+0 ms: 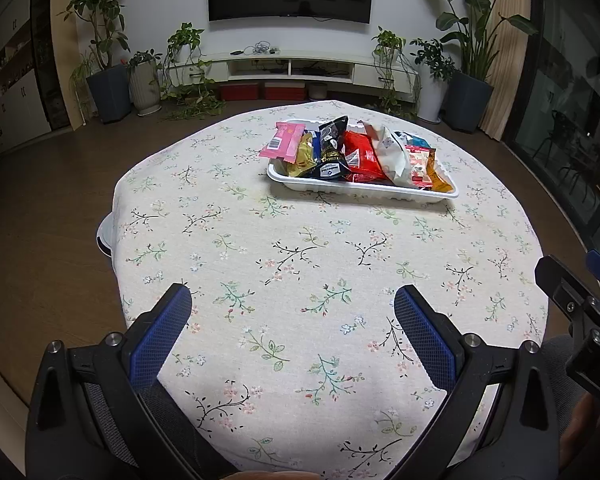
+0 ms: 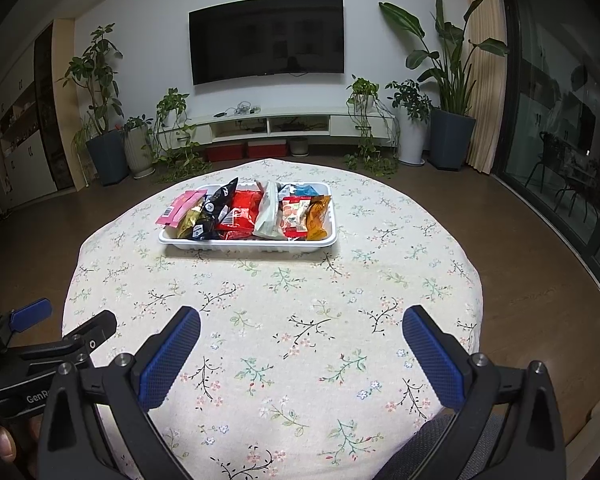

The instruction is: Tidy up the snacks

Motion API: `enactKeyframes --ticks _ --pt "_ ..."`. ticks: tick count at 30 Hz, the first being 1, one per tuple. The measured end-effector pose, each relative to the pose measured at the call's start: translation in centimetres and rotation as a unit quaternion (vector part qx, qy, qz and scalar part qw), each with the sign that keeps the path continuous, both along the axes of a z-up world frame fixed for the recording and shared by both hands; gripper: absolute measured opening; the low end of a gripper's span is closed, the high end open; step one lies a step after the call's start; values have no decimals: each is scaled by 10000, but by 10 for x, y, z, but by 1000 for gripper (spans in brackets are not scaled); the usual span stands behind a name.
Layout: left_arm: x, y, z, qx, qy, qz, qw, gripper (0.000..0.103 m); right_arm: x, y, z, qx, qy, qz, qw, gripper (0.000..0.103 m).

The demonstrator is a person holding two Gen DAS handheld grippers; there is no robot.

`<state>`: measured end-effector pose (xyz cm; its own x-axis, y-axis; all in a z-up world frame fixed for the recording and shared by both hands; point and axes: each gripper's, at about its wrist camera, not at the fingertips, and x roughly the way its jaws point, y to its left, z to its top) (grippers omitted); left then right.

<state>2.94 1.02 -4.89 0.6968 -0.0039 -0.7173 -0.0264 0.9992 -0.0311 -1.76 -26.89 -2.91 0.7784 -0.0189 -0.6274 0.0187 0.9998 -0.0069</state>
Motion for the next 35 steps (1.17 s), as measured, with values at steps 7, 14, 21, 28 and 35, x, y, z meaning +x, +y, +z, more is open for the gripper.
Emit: enactKeyframes --ticks 7,14,21,28,35 --pt "0 0 0 0 0 3 10000 103 0 0 0 -3 2 2 10000 103" --pt "0 0 0 -2 1 9 10000 103 0 0 1 0 2 2 10000 103" --pt "0 0 0 6 9 8 10000 103 0 0 1 0 8 4 10000 103" --pt "-1 -2 0 11 -7 6 10000 103 -5 1 -4 5 43 14 10000 103" --pt "-3 -2 0 95 -107 -5 9999 103 -7 -1 -7 33 96 2 9999 103"
